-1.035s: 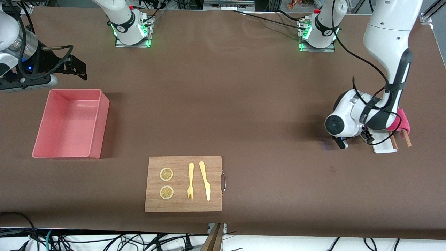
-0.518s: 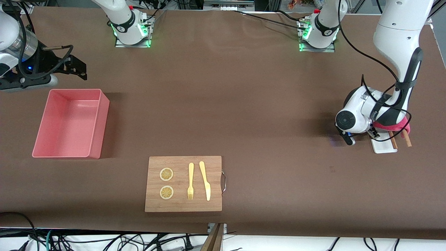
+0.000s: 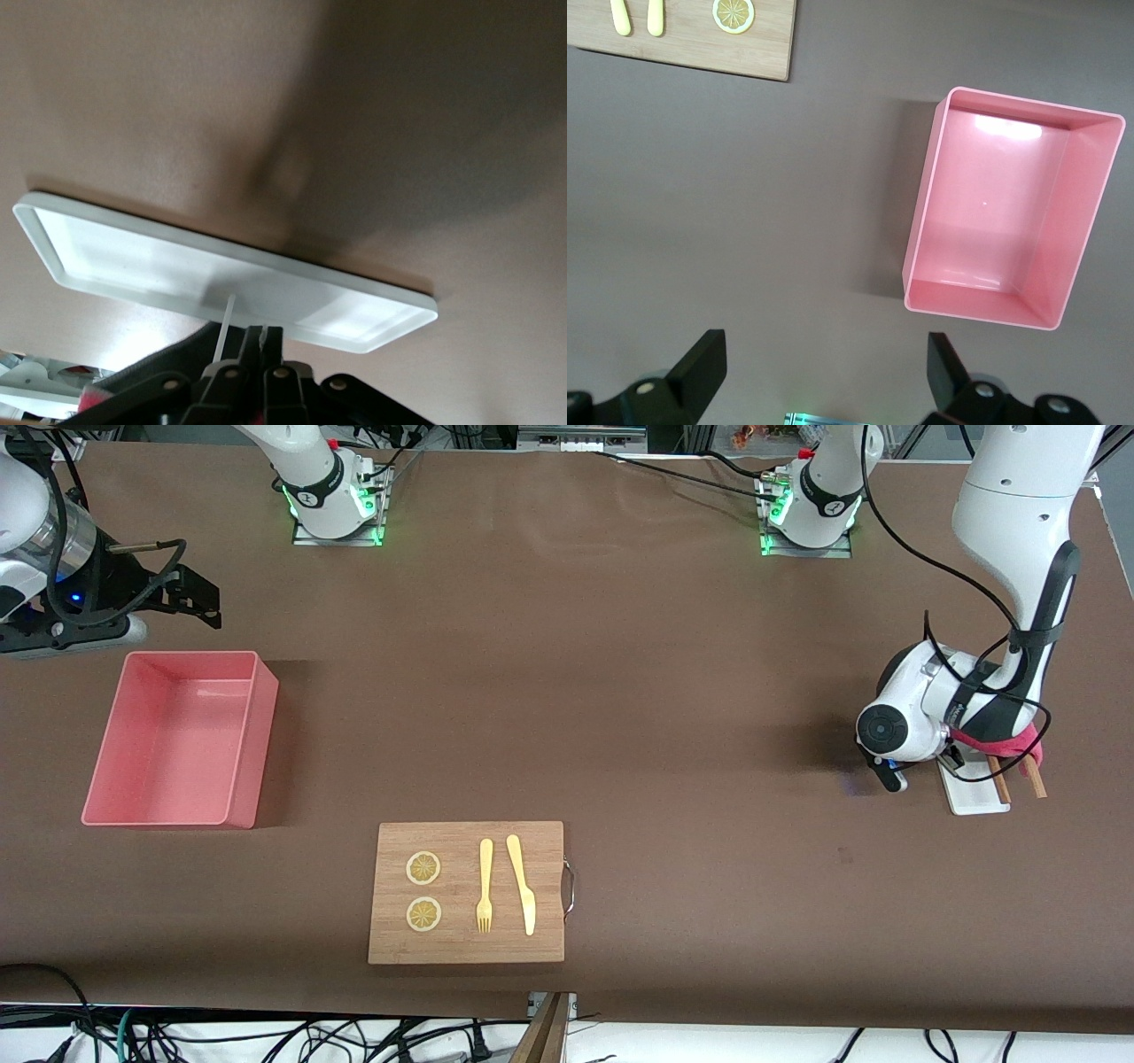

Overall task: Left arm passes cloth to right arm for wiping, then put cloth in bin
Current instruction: 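Grasp the pink cloth with the left gripper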

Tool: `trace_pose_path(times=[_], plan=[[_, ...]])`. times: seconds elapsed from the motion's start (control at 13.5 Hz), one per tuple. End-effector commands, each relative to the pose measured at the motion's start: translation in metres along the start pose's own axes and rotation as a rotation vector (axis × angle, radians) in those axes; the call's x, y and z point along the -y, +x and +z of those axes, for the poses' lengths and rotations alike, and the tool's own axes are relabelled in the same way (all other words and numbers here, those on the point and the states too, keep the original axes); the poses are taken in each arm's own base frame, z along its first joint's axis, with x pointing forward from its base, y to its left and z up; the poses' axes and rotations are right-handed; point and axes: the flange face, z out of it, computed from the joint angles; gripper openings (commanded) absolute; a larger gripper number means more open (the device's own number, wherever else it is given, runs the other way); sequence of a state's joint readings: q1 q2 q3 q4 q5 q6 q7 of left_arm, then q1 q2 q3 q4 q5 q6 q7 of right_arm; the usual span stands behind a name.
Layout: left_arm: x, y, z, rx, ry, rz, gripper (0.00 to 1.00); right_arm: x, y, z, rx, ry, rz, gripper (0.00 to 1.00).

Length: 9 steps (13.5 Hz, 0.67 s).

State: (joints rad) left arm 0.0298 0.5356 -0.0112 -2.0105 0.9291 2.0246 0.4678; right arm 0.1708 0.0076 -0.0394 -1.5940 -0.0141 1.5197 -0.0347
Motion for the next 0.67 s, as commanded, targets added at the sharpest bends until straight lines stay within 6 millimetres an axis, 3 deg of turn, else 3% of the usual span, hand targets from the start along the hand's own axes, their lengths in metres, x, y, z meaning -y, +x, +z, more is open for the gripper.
trace_pose_path(times=[0.0,0.15,0.3,0.59], plan=[[0.001,-0.012,-0.011,0.017,0.026,0.017,0.0,-0.002,-0.001,-0.006,0.001,-0.012,0.0,1.0],[0.006,-0.021,-0.026,0.014,0.046,0.007,0.0,-0.001,-0.001,-0.006,0.001,-0.012,-0.002,1.0],[0.012,-0.029,-0.053,-0.014,0.061,0.023,0.0,-0.002,-0.001,-0.006,0.001,-0.012,0.0,1.0],[0.013,-0.055,-0.145,-0.166,-0.098,0.005,0.0,-0.001,-0.001,-0.006,0.001,-0.012,-0.002,1.0]])
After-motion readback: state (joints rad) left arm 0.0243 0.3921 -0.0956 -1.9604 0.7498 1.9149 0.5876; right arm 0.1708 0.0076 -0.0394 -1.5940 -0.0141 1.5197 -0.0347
